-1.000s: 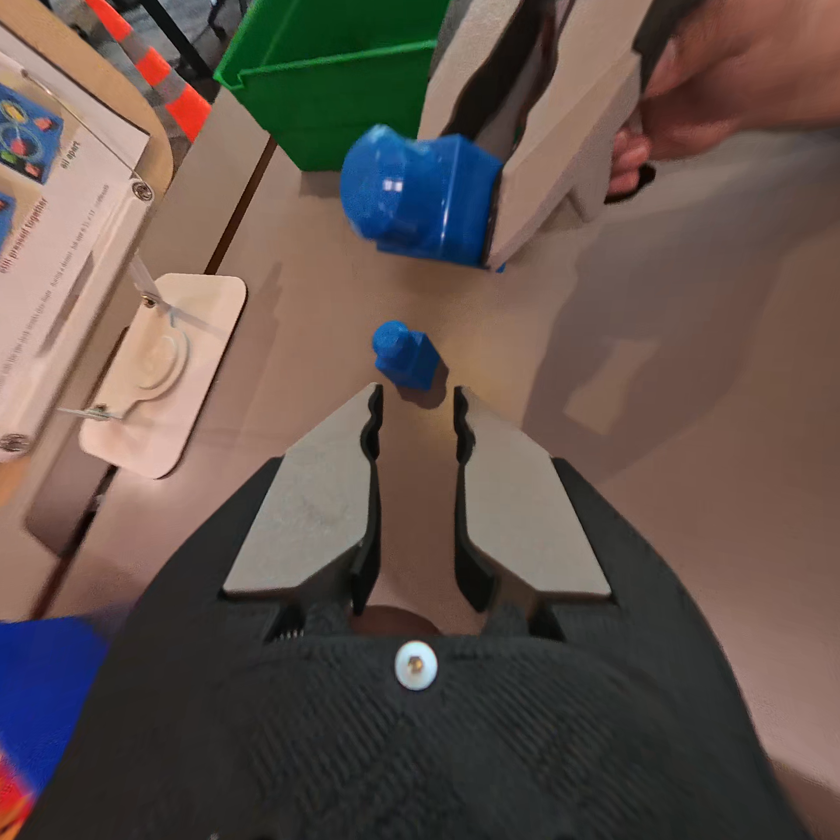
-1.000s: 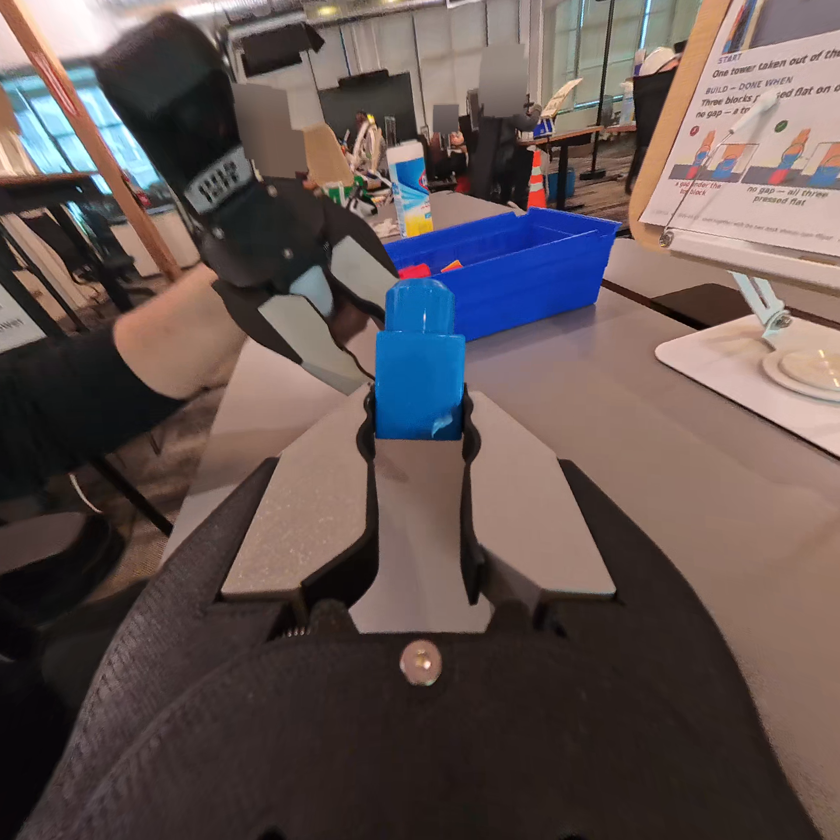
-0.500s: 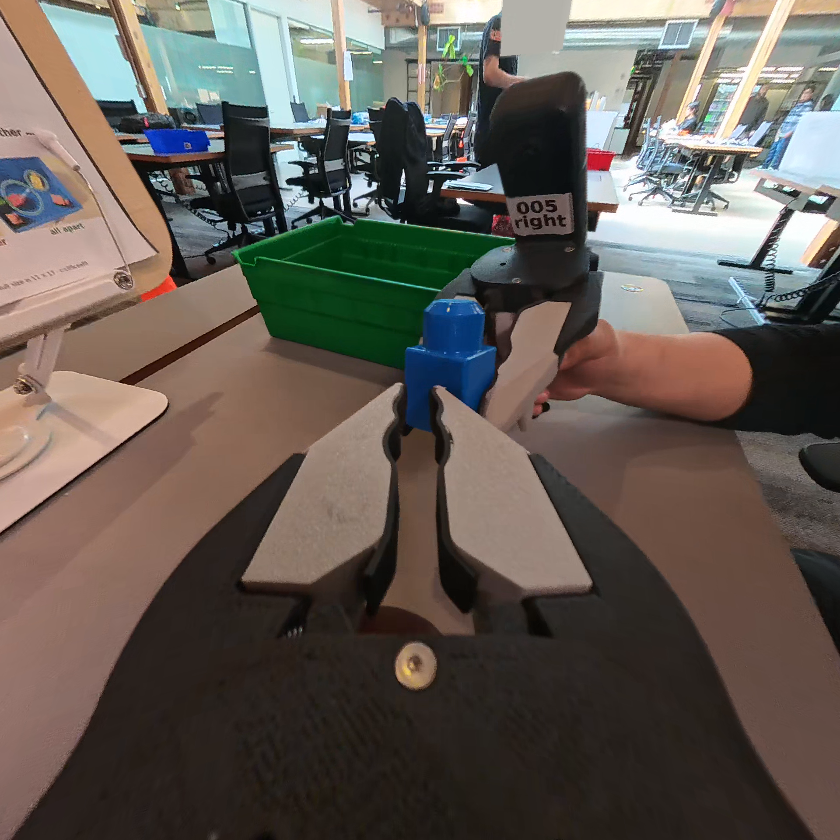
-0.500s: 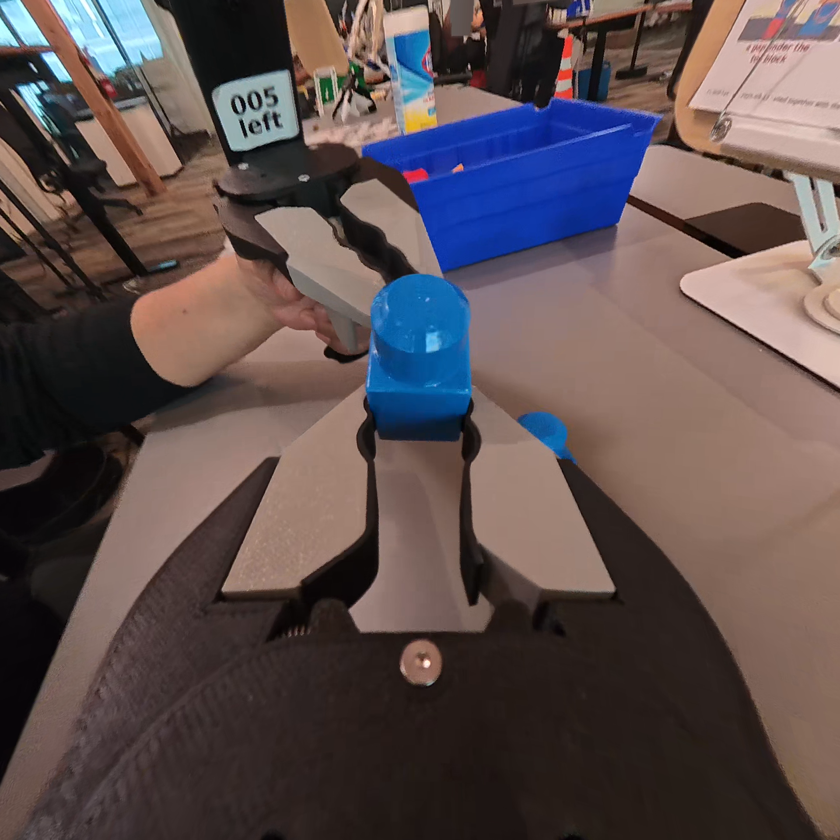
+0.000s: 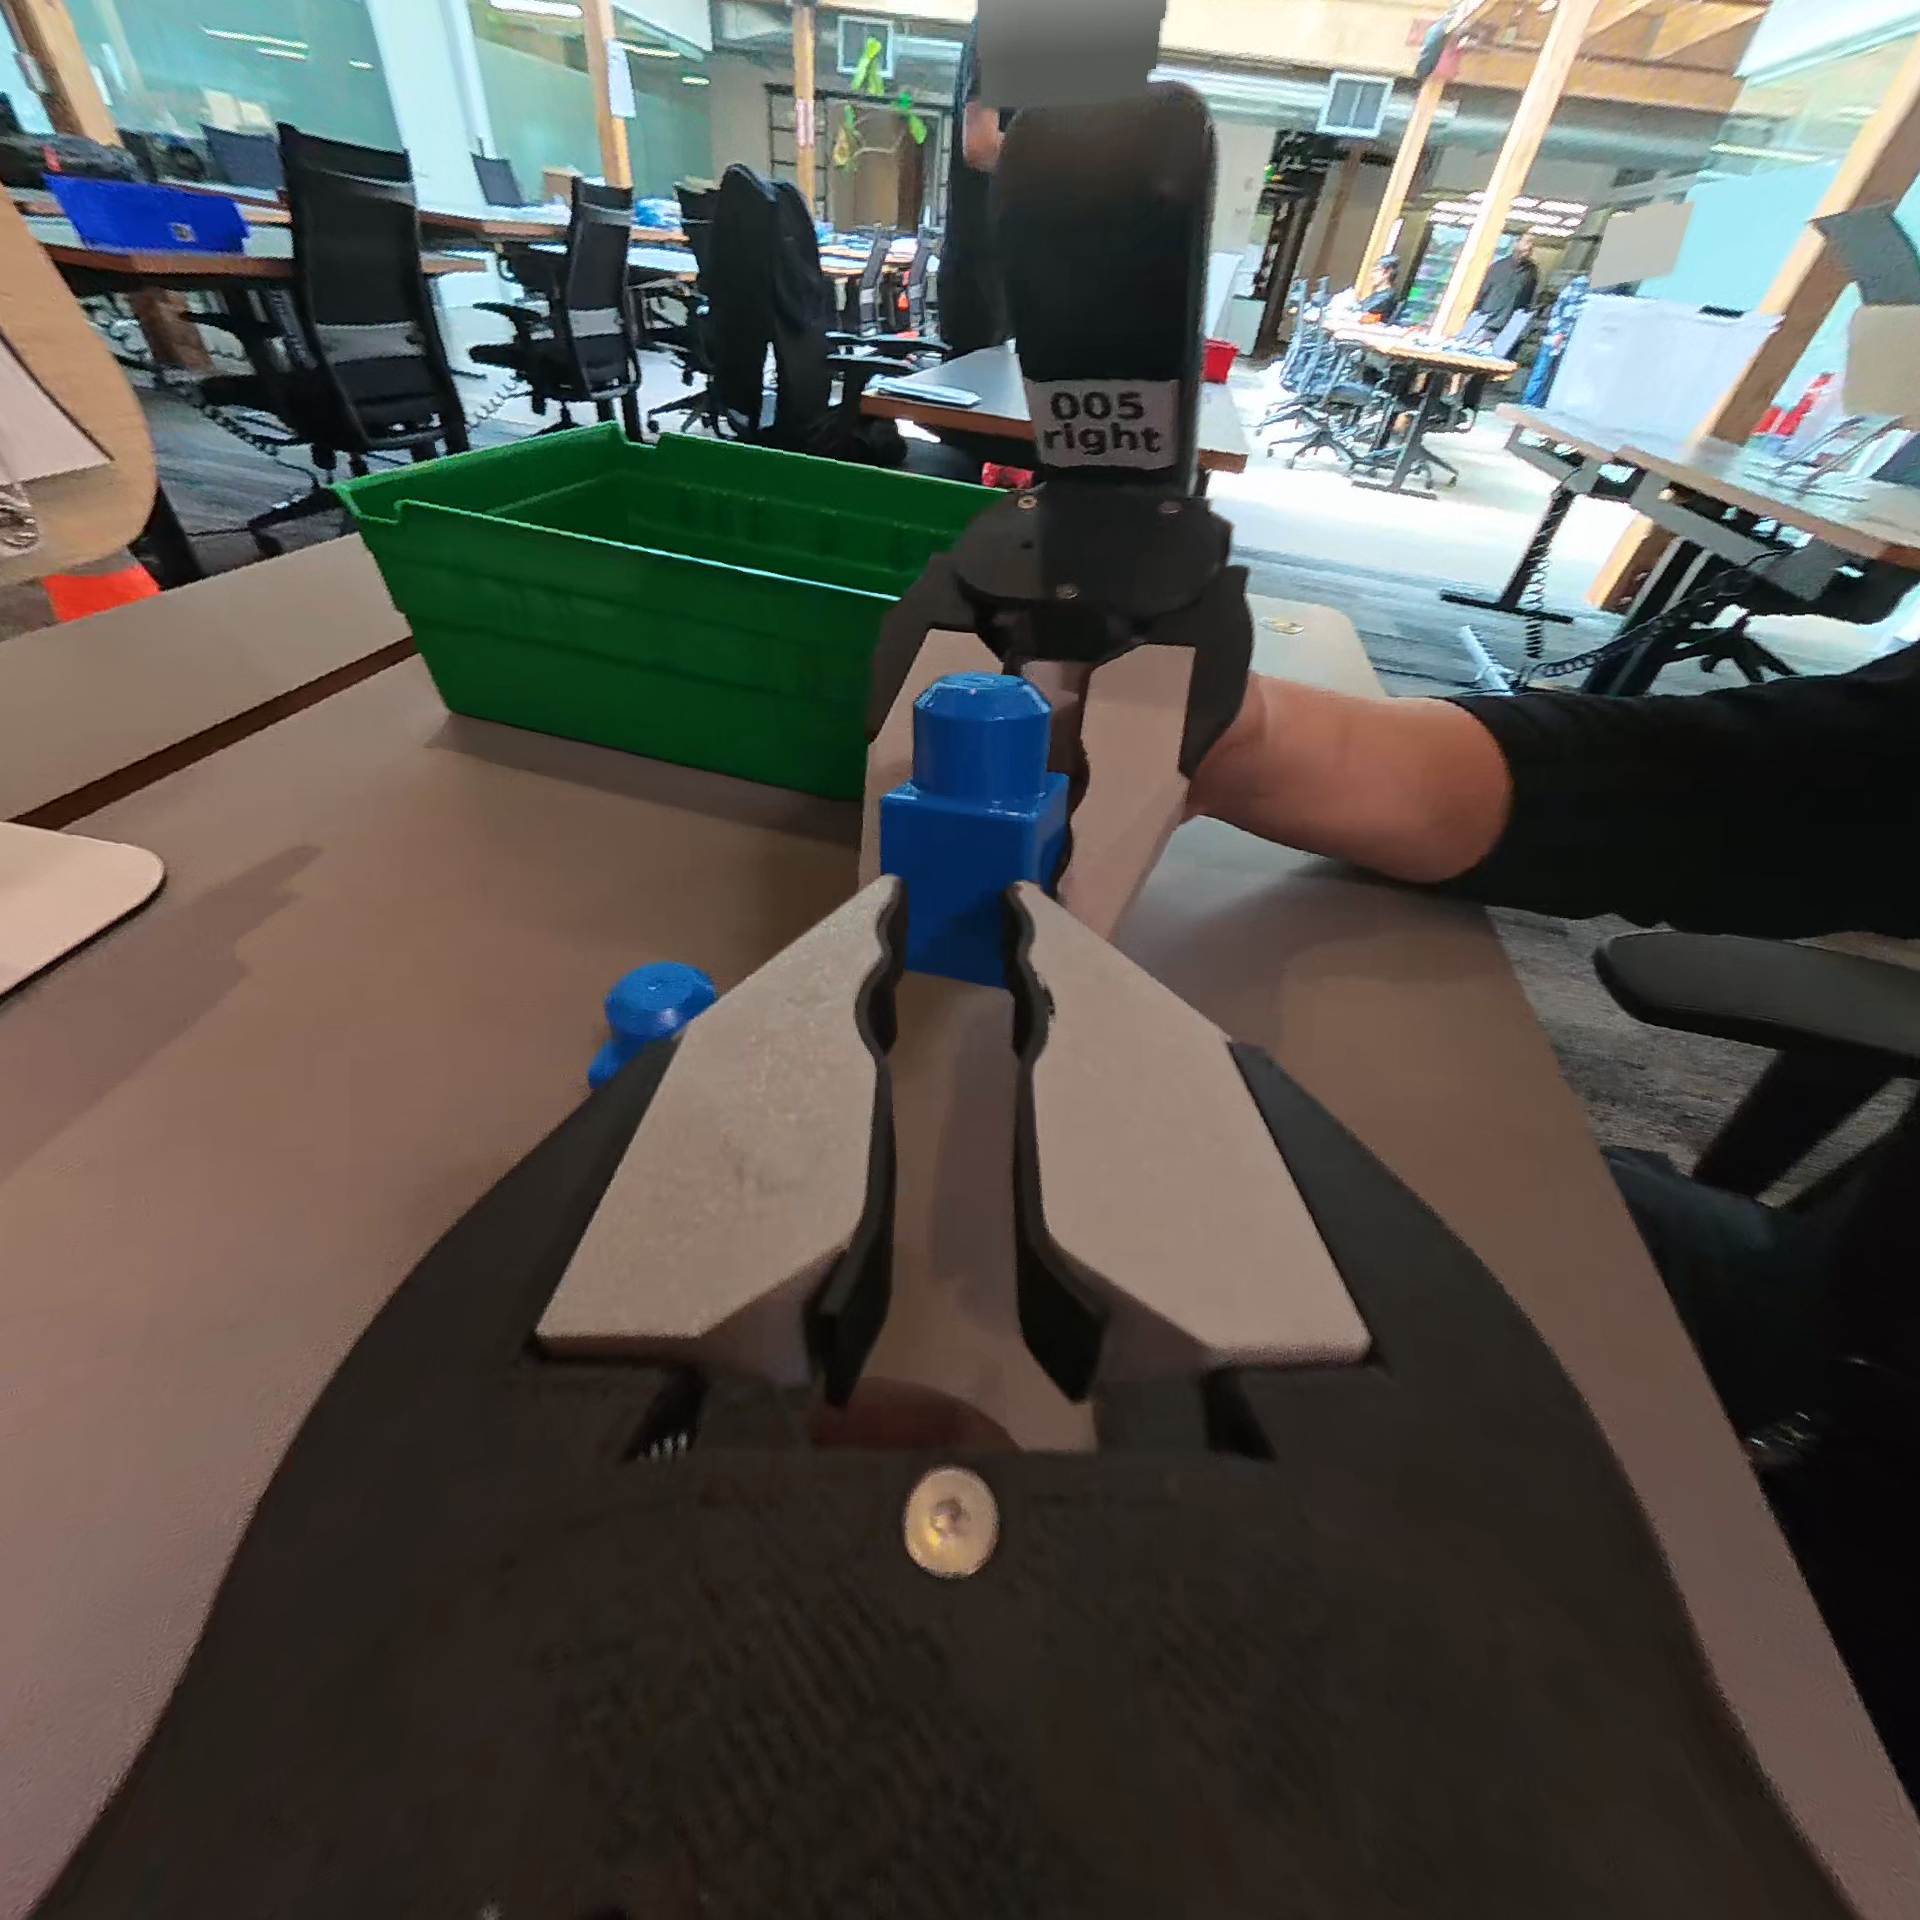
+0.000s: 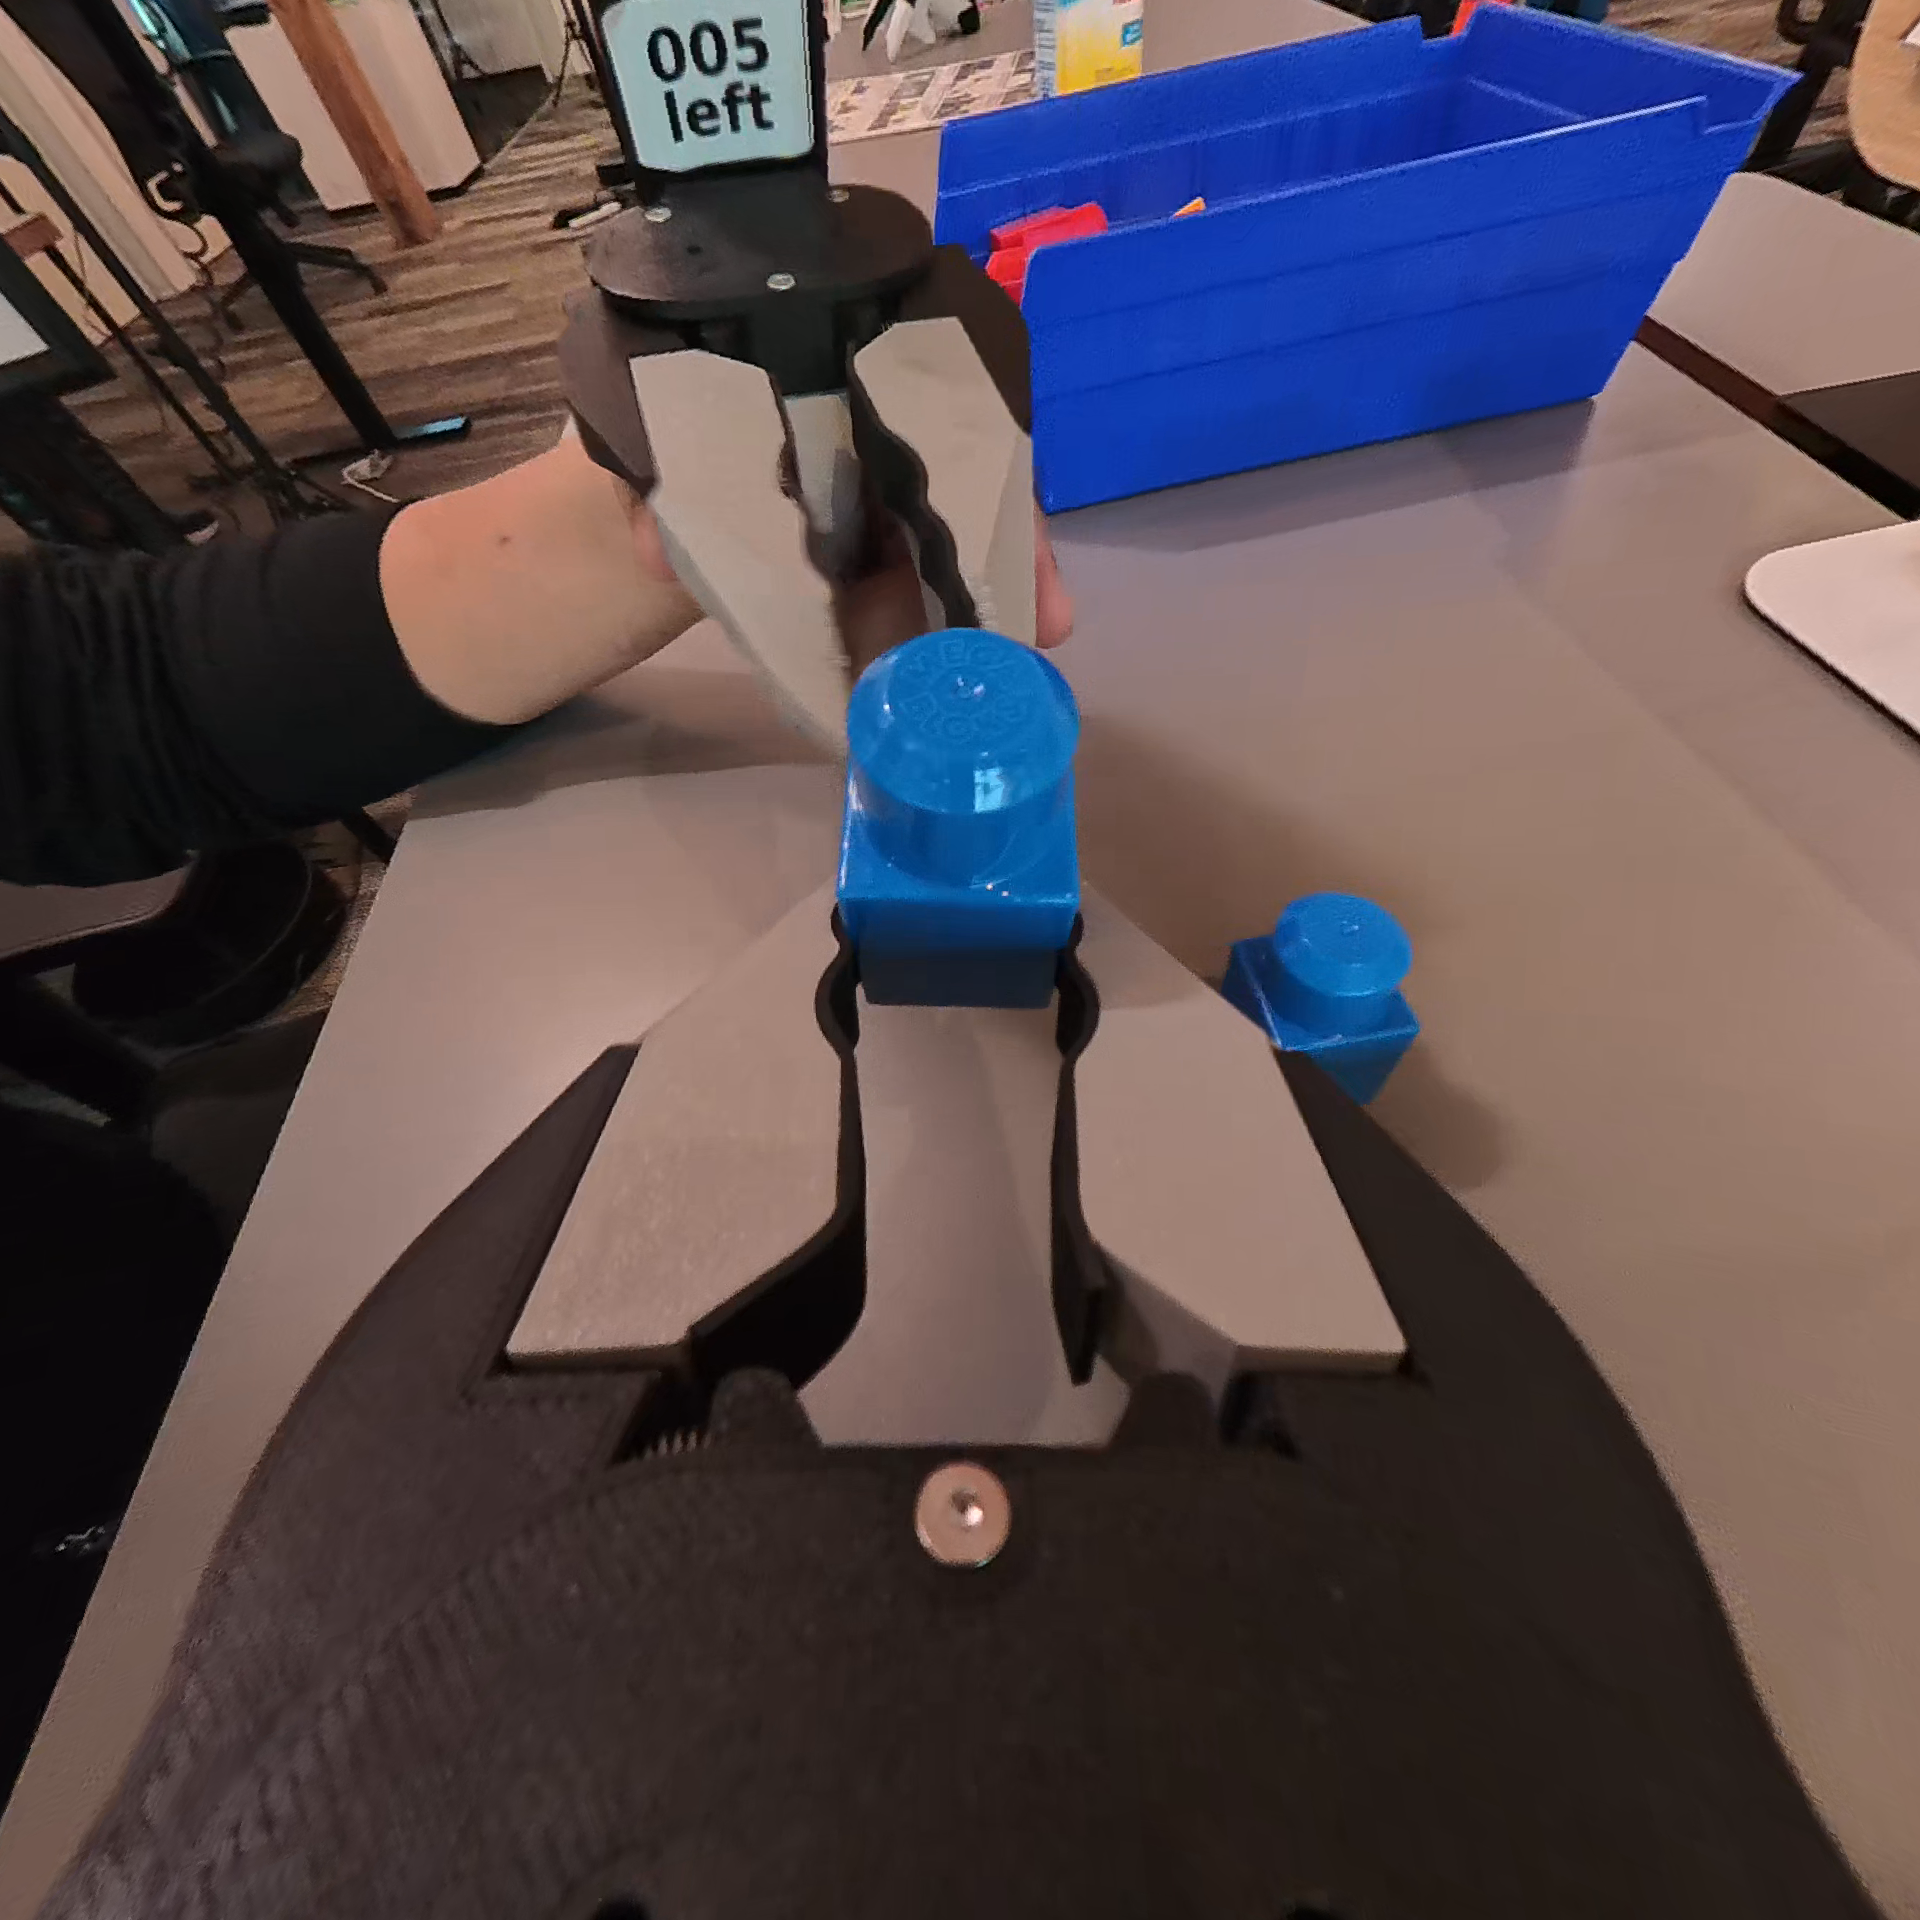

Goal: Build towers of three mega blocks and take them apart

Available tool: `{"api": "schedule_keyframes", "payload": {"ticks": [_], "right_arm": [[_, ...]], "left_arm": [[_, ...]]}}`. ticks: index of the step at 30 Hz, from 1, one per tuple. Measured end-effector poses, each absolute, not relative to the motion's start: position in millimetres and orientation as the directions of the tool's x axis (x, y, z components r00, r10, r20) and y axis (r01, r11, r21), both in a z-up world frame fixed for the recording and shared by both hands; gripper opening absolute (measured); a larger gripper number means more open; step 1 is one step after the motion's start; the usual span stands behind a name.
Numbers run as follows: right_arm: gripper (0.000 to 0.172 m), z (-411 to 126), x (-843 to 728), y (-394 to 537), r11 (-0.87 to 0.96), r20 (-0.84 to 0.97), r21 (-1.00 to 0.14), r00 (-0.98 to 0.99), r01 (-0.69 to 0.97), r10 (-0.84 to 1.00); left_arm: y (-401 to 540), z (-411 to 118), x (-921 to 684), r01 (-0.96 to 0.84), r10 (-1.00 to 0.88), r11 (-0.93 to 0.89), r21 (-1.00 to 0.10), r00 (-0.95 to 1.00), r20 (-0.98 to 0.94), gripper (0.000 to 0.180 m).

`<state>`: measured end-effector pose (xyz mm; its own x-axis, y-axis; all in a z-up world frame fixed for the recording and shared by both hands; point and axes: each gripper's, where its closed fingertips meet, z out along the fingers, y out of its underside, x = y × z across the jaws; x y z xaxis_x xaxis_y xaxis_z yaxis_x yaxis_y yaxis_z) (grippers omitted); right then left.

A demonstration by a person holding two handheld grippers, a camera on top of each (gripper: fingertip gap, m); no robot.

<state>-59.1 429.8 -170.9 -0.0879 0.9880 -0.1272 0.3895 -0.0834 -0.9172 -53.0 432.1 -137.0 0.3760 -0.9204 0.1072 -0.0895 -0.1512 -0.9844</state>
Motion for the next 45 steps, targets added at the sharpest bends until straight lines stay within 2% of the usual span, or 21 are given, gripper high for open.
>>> {"api": "schedule_keyframes", "payload": {"ticks": [1,2,3,8,13,23,39,45], "right_arm": [[0.032,-172.3,-58.8,429.7,-0.082,-0.127,-0.914,-0.088,0.398,0.988],[0.032,-174.0,-58.9,428.5,-0.079,-0.127,-0.910,-0.092,0.407,0.988],[0.032,-175.8,-59.6,426.3,-0.075,-0.127,-0.908,-0.101,0.413,0.987],[0.033,-183.1,-62.9,409.7,-0.031,-0.120,-0.898,-0.177,0.438,0.977],[0.033,-183.0,-63.2,402.5,-0.014,-0.119,-0.901,-0.215,0.434,0.969],[0.034,-161.6,-50.2,428.0,-0.076,-0.131,-0.932,-0.134,0.355,0.982],[0.034,-134.2,-47.3,426.9,-0.127,-0.164,-0.970,-0.171,0.206,0.972],[0.030,-147.6,-56.5,423.6,-0.088,-0.128,-0.964,-0.149,0.250,0.981]], "left_arm": [[426.6,-135.9,-50.7,-0.085,-0.932,-0.154,-0.985,0.343,0.116,0.027],[418.9,-135.2,-47.2,-0.084,-0.946,-0.161,-0.983,0.299,0.130,0.060],[413.0,-135.7,-44.0,-0.091,-0.954,-0.166,-0.982,0.269,0.136,0.063],[412.8,-148.8,-34.8,-0.181,-0.954,-0.110,-0.977,0.294,0.053,0.055],[413.8,-151.4,-34.1,-0.190,-0.959,-0.099,-0.977,0.282,0.042,0.034],[428.7,-147.1,-45.8,-0.186,-0.930,-0.099,-0.978,0.366,0.024,0.034],[425.5,-150.9,-39.3,-0.202,-0.937,-0.099,-0.974,0.350,0.023,0.033],[426.1,-168.0,-28.0,-0.276,-0.935,-0.098,-0.956,0.355,-0.007,0.033]]}}
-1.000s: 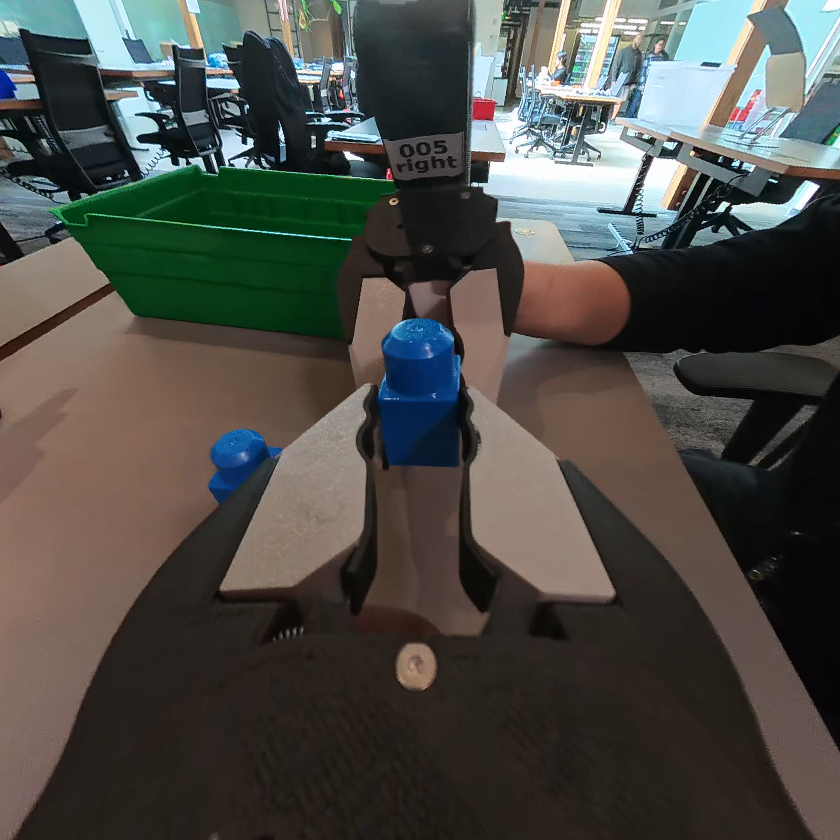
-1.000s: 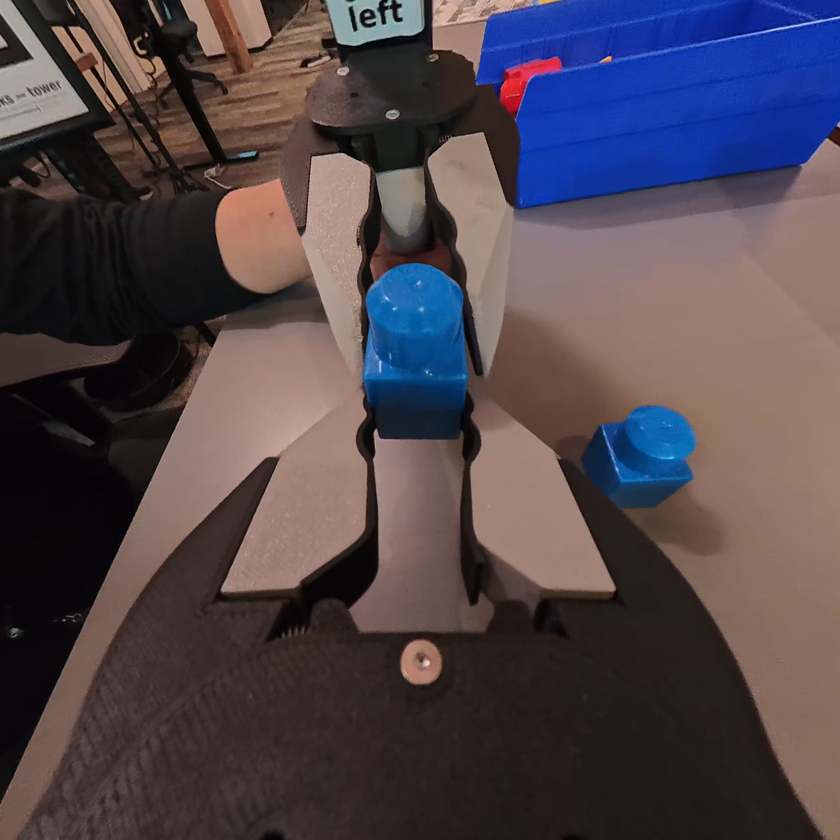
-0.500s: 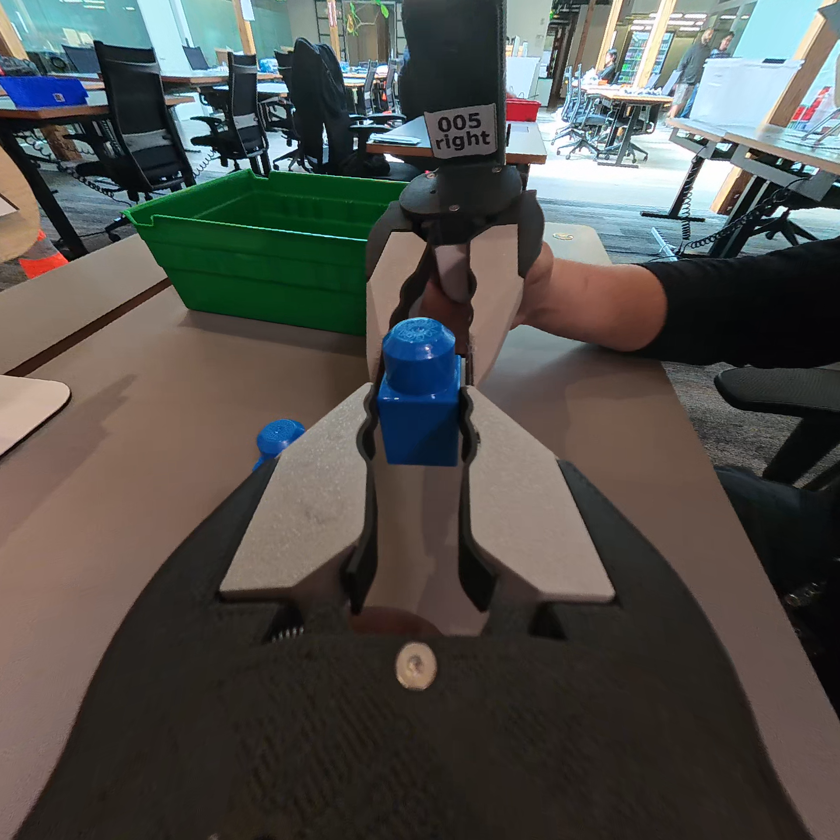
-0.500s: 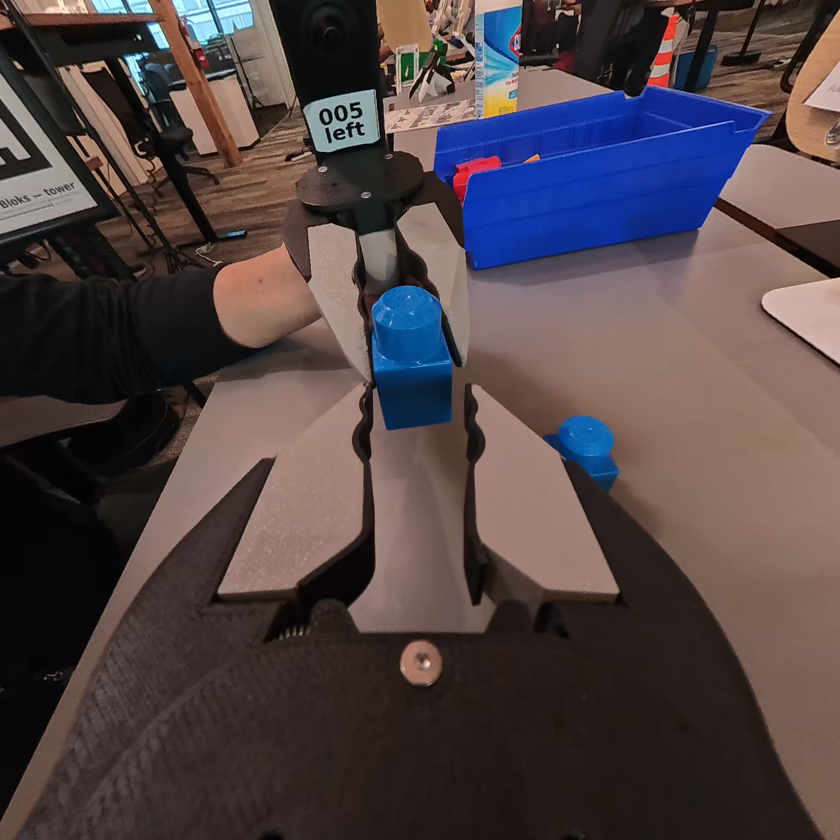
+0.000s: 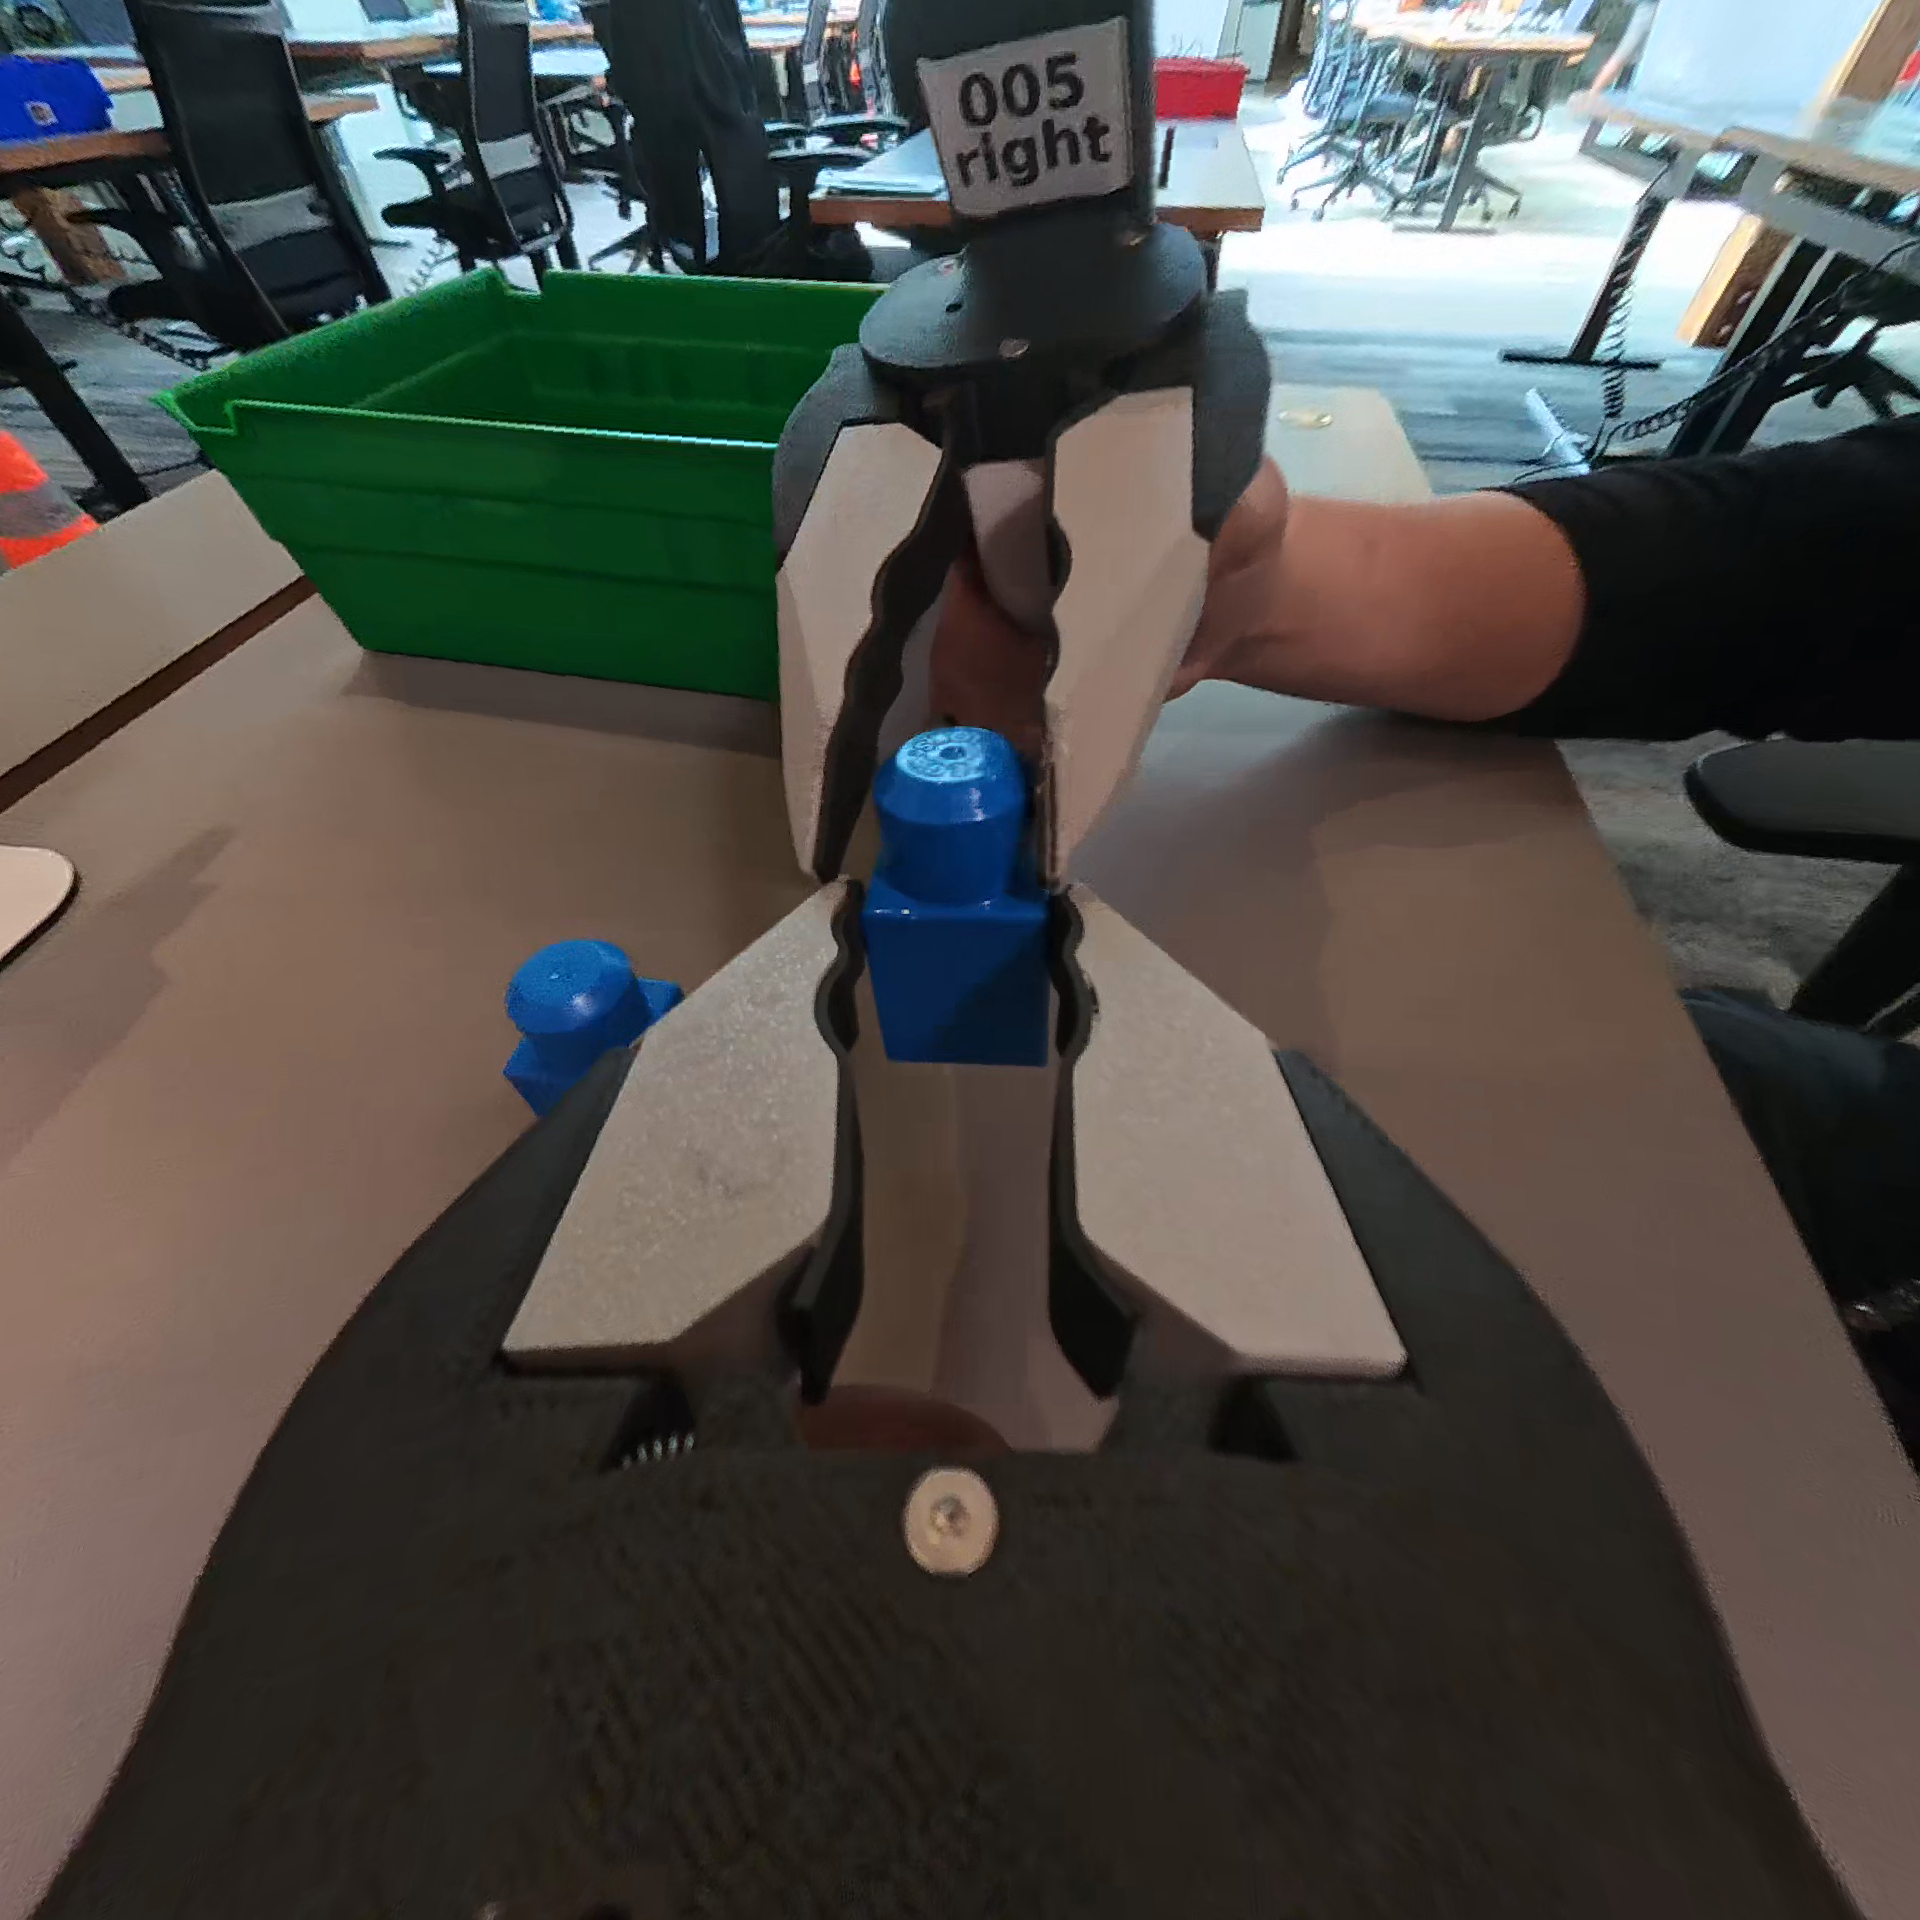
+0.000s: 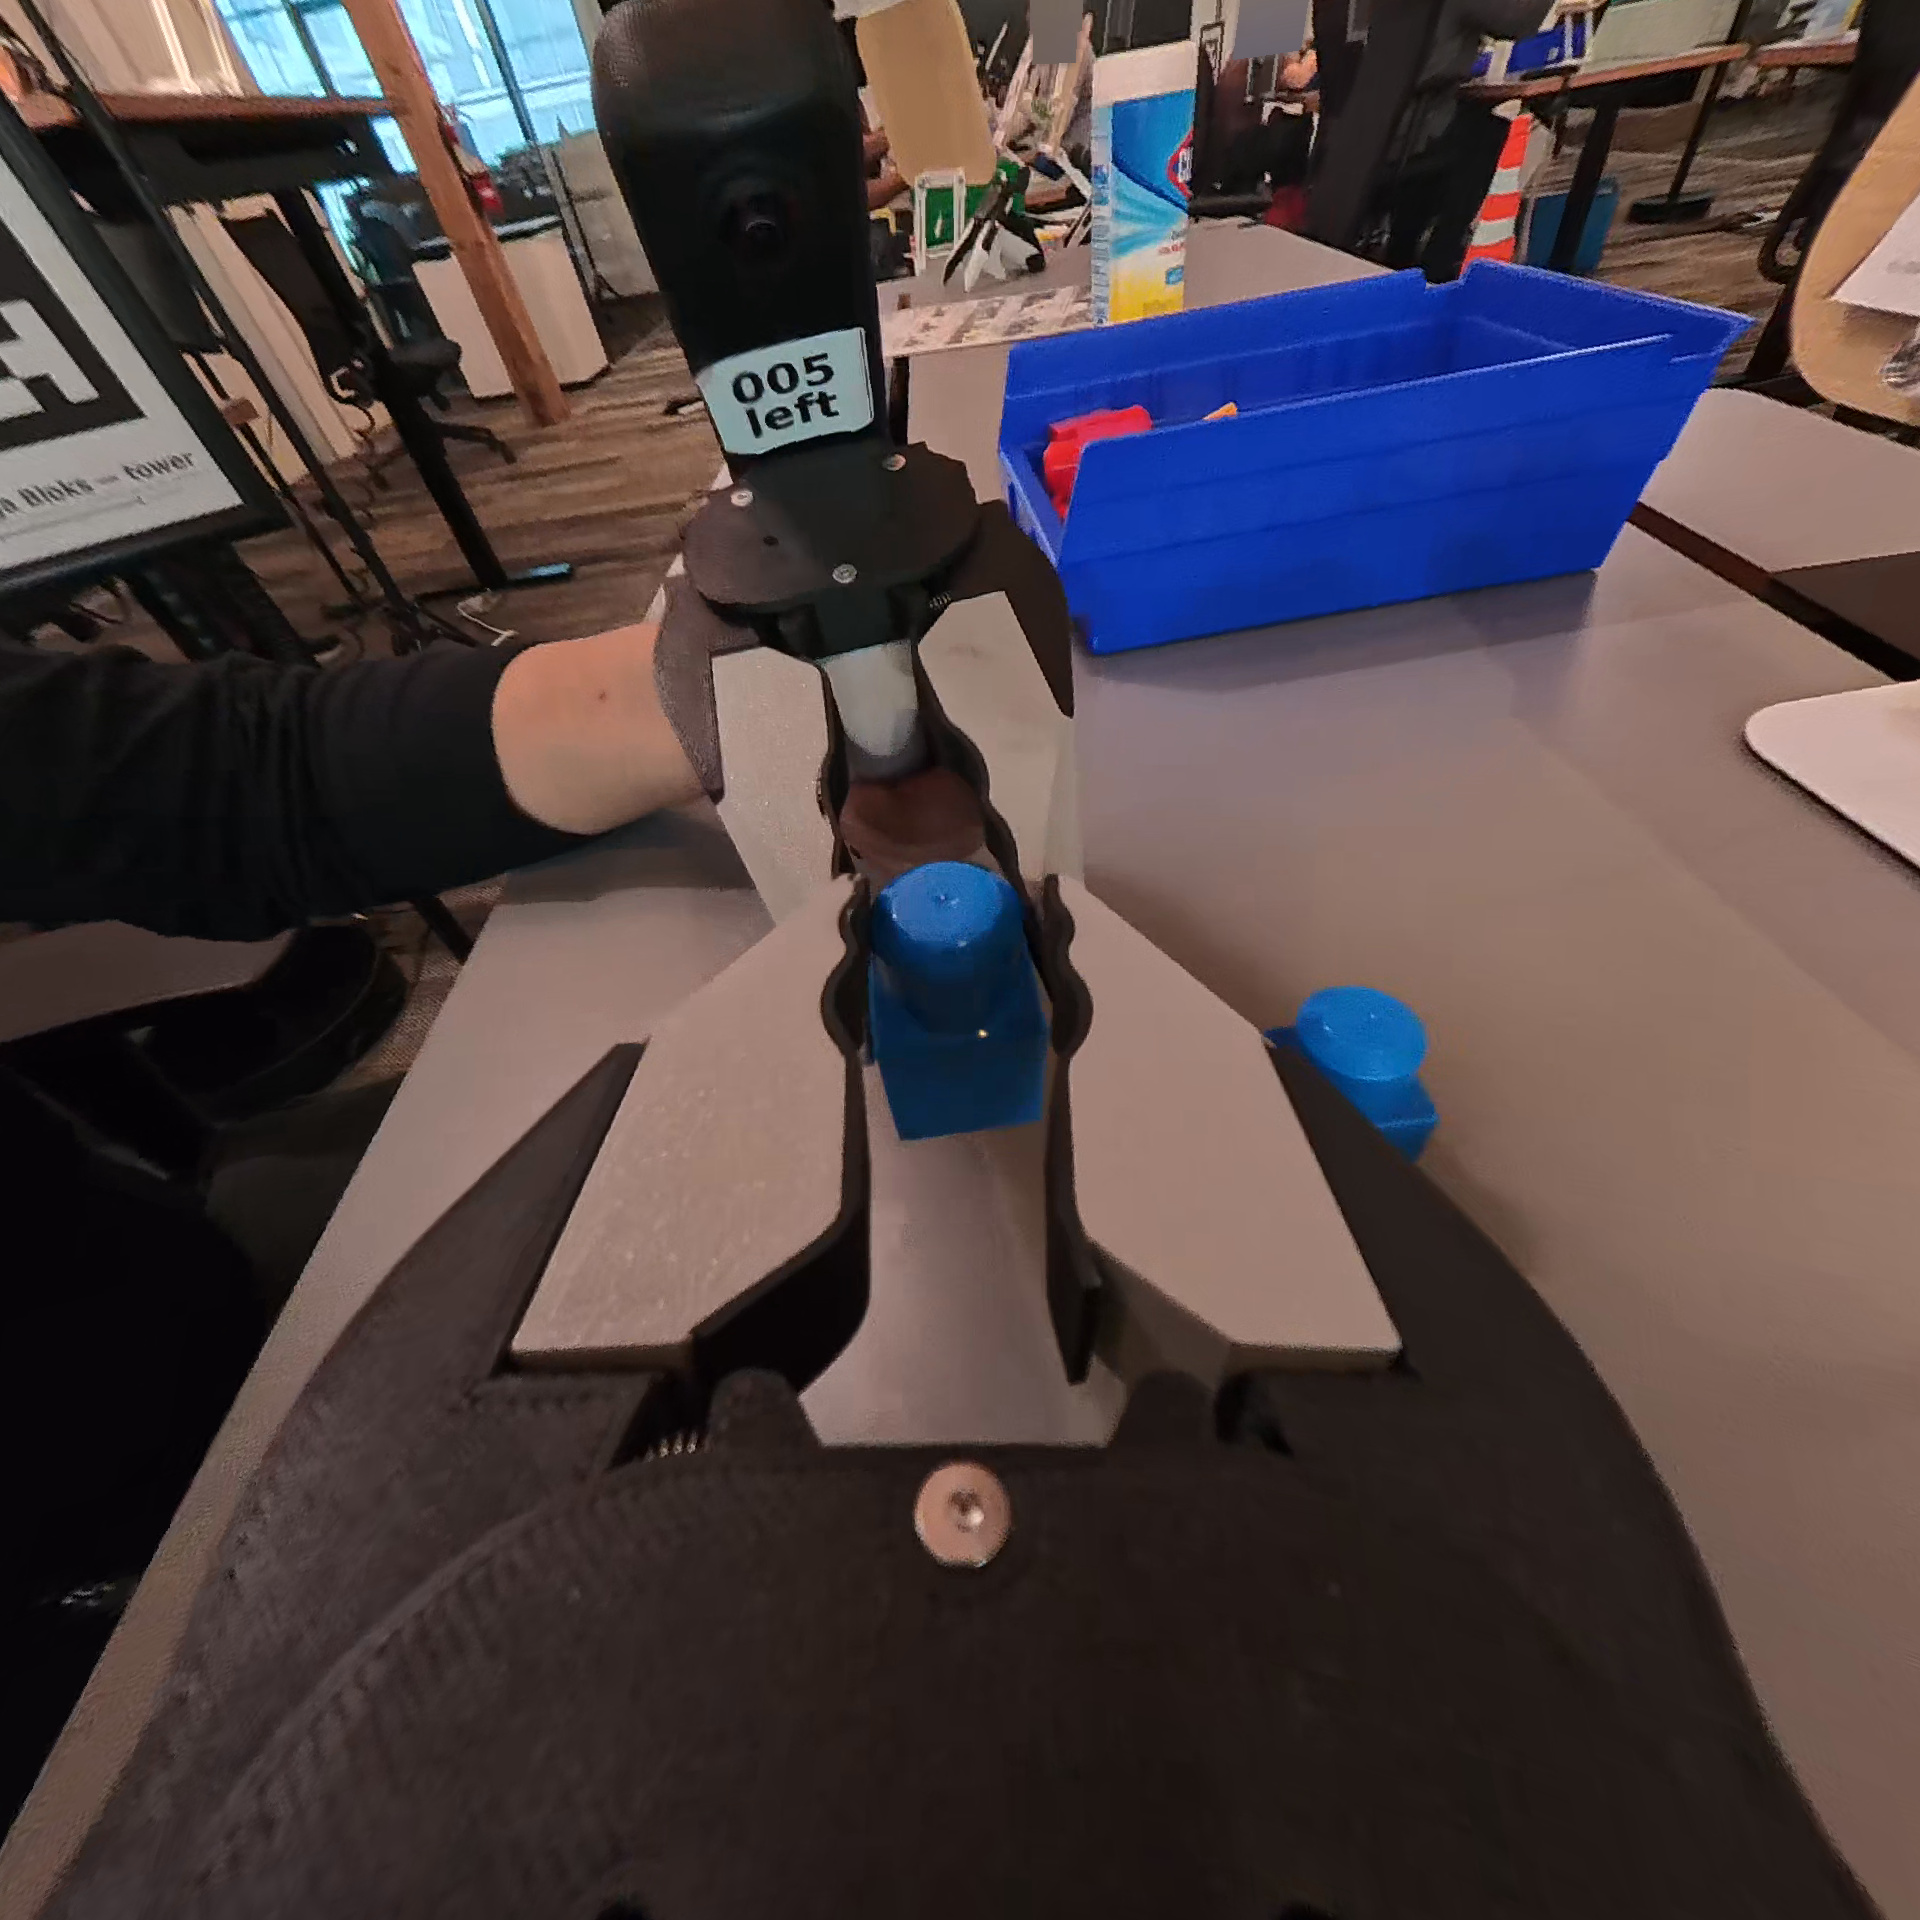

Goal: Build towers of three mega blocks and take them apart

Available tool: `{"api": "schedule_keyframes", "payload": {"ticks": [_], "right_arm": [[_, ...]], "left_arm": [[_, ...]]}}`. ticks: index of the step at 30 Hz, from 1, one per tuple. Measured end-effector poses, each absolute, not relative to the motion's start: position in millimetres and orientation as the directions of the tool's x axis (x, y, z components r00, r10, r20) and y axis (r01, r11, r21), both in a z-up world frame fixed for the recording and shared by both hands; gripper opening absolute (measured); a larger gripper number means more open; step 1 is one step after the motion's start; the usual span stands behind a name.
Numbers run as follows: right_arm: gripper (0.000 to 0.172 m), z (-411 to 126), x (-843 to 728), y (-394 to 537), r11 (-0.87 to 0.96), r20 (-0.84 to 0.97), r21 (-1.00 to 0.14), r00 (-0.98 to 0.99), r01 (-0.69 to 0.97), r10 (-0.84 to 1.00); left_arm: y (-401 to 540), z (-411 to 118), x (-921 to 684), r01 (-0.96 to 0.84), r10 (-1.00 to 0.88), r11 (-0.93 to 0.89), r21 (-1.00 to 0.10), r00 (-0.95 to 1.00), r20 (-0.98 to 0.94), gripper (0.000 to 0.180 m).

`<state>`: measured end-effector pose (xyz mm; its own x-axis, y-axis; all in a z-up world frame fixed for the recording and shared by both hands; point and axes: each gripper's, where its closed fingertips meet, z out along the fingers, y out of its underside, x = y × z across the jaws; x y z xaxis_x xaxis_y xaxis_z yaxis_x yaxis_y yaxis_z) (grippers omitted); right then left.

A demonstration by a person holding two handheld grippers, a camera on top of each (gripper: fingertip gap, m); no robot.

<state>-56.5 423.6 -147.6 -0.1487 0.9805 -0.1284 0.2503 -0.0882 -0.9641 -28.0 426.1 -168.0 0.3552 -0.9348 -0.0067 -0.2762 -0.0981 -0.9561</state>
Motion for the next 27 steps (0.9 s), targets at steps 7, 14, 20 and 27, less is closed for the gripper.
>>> {"api": "schedule_keyframes", "payload": {"ticks": [7,14,20,27], "right_arm": [[0.030,-138.3,-54.6,426.4,-0.141,-0.174,-0.970,-0.161,0.199,0.972],[0.025,-136.5,-55.2,426.3,-0.088,-0.116,-0.976,-0.133,0.201,0.984],[0.025,-125.8,-51.5,430.9,-0.123,-0.143,-0.980,-0.121,0.156,0.982],[0.026,-122.3,-51.0,430.4,-0.161,-0.179,-0.979,-0.142,0.128,0.974]], "left_arm": [[428.1,-155.8,-29.9,-0.209,-0.931,-0.098,-0.973,0.365,0.016,0.033],[429.2,-154.9,-28.1,-0.186,-0.928,-0.114,-0.976,0.370,0.037,0.033],[431.5,-162.9,-29.1,-0.201,-0.924,-0.136,-0.970,0.378,0.051,0.036],[431.3,-161.4,-28.4,-0.211,-0.926,-0.115,-0.971,0.377,0.028,0.033]]}}
